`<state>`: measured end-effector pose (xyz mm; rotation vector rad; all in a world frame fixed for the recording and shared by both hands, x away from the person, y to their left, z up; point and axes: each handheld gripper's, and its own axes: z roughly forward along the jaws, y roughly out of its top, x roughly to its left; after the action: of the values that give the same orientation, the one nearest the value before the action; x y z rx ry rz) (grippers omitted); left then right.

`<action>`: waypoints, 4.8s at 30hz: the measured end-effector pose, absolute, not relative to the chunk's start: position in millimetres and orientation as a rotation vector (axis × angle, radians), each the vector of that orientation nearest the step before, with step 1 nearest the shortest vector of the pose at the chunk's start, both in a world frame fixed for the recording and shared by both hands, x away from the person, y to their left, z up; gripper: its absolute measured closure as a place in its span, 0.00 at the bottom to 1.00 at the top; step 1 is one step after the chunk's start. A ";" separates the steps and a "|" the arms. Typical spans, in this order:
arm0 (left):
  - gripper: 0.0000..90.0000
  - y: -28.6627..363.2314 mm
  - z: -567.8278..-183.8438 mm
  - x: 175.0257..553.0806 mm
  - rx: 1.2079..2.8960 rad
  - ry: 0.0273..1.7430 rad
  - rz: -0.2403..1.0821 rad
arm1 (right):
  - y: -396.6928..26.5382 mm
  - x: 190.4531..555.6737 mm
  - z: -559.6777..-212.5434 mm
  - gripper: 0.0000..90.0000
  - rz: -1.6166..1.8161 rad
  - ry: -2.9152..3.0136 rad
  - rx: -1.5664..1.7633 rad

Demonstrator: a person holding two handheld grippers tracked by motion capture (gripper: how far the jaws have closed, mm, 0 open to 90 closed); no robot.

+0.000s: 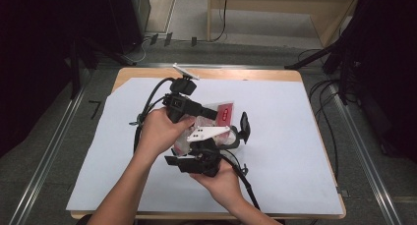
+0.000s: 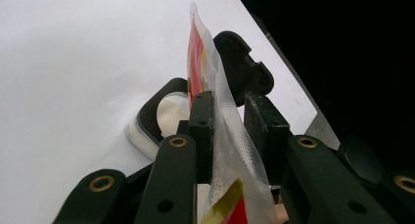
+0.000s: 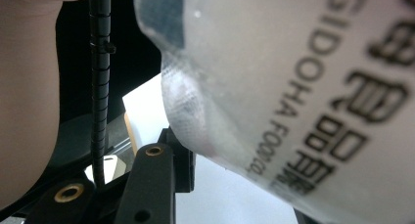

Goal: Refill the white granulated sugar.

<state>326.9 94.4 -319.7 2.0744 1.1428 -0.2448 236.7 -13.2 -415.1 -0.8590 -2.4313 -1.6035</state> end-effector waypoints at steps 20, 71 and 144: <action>0.83 92.0 -315.9 322.3 2.099 1.126 -0.216 | -11.4 233.3 -415.8 0.71 -1.631 -2.430 -0.869; 0.84 96.0 -316.7 308.2 2.130 1.056 -0.168 | -4.3 222.5 -426.2 0.67 -1.696 -2.474 -0.872; 0.85 116.8 -369.9 317.3 2.238 0.993 -0.349 | 12.5 208.7 -498.5 0.65 -1.554 -2.721 -0.623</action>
<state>317.3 116.8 -369.9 2.2378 0.9933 -0.3489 208.7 12.5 -498.5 -0.6227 -2.7213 -1.5536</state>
